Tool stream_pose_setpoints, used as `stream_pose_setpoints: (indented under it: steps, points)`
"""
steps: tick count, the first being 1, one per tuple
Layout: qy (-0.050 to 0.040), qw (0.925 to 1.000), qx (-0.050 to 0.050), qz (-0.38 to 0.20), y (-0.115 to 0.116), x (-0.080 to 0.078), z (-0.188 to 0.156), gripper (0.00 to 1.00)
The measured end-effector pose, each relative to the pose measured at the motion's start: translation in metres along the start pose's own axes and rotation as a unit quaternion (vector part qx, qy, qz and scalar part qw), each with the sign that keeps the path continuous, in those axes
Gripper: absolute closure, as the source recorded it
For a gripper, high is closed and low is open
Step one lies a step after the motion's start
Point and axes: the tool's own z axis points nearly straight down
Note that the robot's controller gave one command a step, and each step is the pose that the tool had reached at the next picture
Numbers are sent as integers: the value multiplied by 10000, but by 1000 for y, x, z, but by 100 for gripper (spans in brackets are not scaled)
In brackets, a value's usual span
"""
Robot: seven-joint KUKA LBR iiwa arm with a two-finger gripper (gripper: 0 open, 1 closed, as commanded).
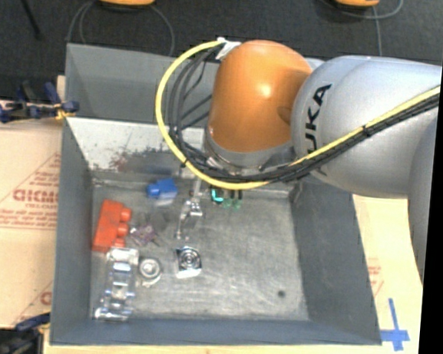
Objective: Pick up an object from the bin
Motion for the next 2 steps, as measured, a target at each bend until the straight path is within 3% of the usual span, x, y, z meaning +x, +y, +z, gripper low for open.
stream_pose_setpoints:
  steps: [1,2]
  points:
    - [-80,9979,-4,-644,45,46,166,0]
    - [-115,9980,-30,-628,47,43,161,100]
